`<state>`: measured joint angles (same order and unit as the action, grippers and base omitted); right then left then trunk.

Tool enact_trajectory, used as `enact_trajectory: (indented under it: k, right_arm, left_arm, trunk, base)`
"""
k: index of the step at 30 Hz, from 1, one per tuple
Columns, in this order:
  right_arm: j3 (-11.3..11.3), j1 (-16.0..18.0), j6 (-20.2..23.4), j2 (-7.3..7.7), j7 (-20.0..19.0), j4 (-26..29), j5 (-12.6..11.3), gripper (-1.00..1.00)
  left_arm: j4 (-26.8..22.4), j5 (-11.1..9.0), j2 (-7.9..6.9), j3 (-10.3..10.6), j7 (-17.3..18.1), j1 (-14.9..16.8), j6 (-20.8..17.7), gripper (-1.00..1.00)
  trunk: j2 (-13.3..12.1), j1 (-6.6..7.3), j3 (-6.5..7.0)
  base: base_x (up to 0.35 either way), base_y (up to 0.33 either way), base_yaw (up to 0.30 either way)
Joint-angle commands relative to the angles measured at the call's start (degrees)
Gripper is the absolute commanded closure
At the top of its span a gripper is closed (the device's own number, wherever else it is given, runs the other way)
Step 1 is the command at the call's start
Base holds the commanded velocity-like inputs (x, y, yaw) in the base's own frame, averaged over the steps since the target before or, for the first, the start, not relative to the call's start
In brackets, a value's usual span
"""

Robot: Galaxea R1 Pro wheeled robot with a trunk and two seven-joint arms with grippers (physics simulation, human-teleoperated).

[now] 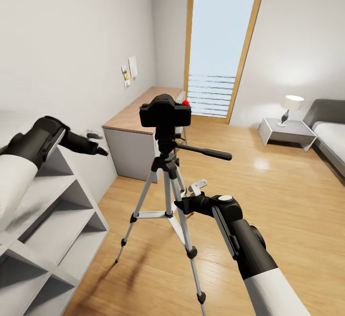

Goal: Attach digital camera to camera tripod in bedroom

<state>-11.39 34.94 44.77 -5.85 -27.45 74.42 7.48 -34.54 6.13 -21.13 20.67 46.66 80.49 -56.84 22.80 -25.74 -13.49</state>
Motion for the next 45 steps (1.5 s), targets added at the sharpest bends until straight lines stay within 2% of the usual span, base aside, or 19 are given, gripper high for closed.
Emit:
enact_trajectory:
  k: [1,3,5,6,12,14,16,17,18,19,20,21,23,24,27,28,30,35,45]
  right_arm:
    - [0.1,0.0,-0.4,-0.04,-0.3,-0.2,4.7,1.0]
    - [0.1,0.0,-0.4,-0.04,-0.4,-0.2,4.7,1.0]
    - [0.1,0.0,-0.4,-0.04,-0.4,-0.2,4.7,1.0]
    - [0.1,0.0,-0.4,-0.04,-0.4,-0.2,4.7,1.0]
    - [0.1,0.0,-0.4,-0.04,-0.4,-0.1,4.7,1.0]
    - [0.1,0.0,-0.4,-0.04,-0.4,0.0,4.7,1.0]
    - [0.1,0.0,-0.4,-0.04,-0.4,0.0,4.7,1.0]
    - [0.1,0.0,-0.4,-0.04,-0.4,0.0,4.7,1.0]
    - [0.1,0.0,-0.4,-0.04,-0.4,0.0,4.7,1.0]
    - [0.1,0.0,-0.4,-0.04,-0.4,0.0,4.7,1.0]
    - [0.1,0.0,-0.4,-0.06,-0.4,0.0,4.7,1.0]
    - [0.1,0.0,-0.4,-0.07,-0.4,0.0,4.7,1.0]
    - [0.1,0.0,-0.4,-0.09,-0.4,0.0,4.7,1.0]
    - [0.1,0.0,-0.4,-0.1,-0.4,-0.1,4.7,1.0]
    - [0.1,0.0,-0.4,-0.11,-0.4,0.0,4.7,1.0]
    - [0.1,0.0,-0.4,-0.12,-0.4,0.0,4.7,1.0]
    - [0.1,0.0,-0.4,-0.12,-0.4,-0.1,4.7,1.0]
    - [0.1,0.0,-0.4,-0.13,-0.4,-0.3,4.7,1.0]
    - [0.1,0.0,-0.4,-0.12,-0.4,-0.4,4.7,1.0]
  left_arm:
    - [1.3,0.4,0.03,0.2,-0.4,-0.9,0.4,-1.0]
    - [5.6,0.4,0.25,0.1,-2.5,-3.5,2.8,-1.0]
    - [10.1,0.2,0.54,0.1,-3.6,-5.6,6.9,-1.0]
    - [13.5,0.1,0.76,0.1,-4.0,-6.7,10.1,-1.0]
    - [30.0,-0.3,1.7,-0.1,-4.7,-9.4,24.4,-1.0]
    - [32.2,-1.2,1.92,-0.2,-4.8,-10.5,28.1,-1.0]
    - [33.1,-2.4,2.0,-0.2,-4.8,-11.8,29.7,-1.0]
    - [33.6,-4.3,2.12,-0.2,-4.8,-13.4,30.8,-1.0]
    - [33.8,-5.6,2.19,-0.3,-4.8,-14.3,31.2,-1.0]
    - [34.0,-8.4,2.45,-0.3,-4.8,-16.3,31.9,-1.0]
    - [34.1,-10.0,2.62,-0.3,-4.8,-17.4,32.1,-1.0]
    - [34.2,-13.3,2.96,-0.3,-4.9,-19.8,32.5,-1.0]
    - [34.3,-16.8,3.22,-0.3,-4.9,-22.3,32.7,-1.0]
    - [34.4,-20.3,3.42,-0.3,-4.9,-24.5,32.8,-1.0]
    - [34.4,-25.0,3.68,-0.3,-4.9,-27.2,32.9,-1.0]
    - [34.5,-27.5,3.92,-0.3,-5.0,-28.9,32.9,-1.0]
    - [34.5,-30.0,4.4,-0.3,-5.1,-31.4,33.0,-1.0]
    - [34.5,-32.0,5.66,-0.3,-7.3,-35.9,33.2,-1.0]
    - [34.5,-32.7,7.36,-0.3,-13.9,-41.5,35.6,-1.0]
  trunk:
    - [0.1,-0.04,-0.12]
    - [0.1,-0.04,-0.12]
    - [0.1,-0.04,-0.12]
    - [0.1,-0.04,-0.12]
    - [0.1,-0.04,-0.12]
    - [0.1,-0.04,-0.12]
    - [0.1,-0.04,-0.12]
    - [0.1,-0.04,-0.12]
    - [0.1,-0.04,-0.12]
    - [0.1,-0.04,-0.12]
    - [0.1,-0.04,-0.12]
    - [0.1,-0.04,-0.12]
    - [0.1,-0.04,-0.12]
    - [0.1,-0.04,-0.12]
    - [0.1,-0.04,-0.12]
    - [0.1,-0.04,-0.12]
    - [0.1,-0.04,-0.12]
    - [0.1,-0.04,-0.12]
    - [0.1,-0.04,-0.12]
  base:
    - [0.0,0.0,0.0]
    - [0.0,0.0,0.0]
    - [0.0,0.0,0.0]
    - [0.0,0.0,0.0]
    - [0.0,0.0,0.0]
    - [0.0,0.0,0.0]
    - [0.0,0.0,0.0]
    - [0.0,0.0,0.0]
    - [0.0,0.0,0.0]
    - [0.0,0.0,0.0]
    - [0.0,0.0,0.0]
    - [0.0,0.0,0.0]
    - [0.0,0.0,0.0]
    - [0.0,0.0,0.0]
    - [0.0,0.0,0.0]
    - [0.0,0.0,0.0]
    - [0.0,0.0,0.0]
    - [0.0,0.0,0.0]
    - [0.0,0.0,0.0]
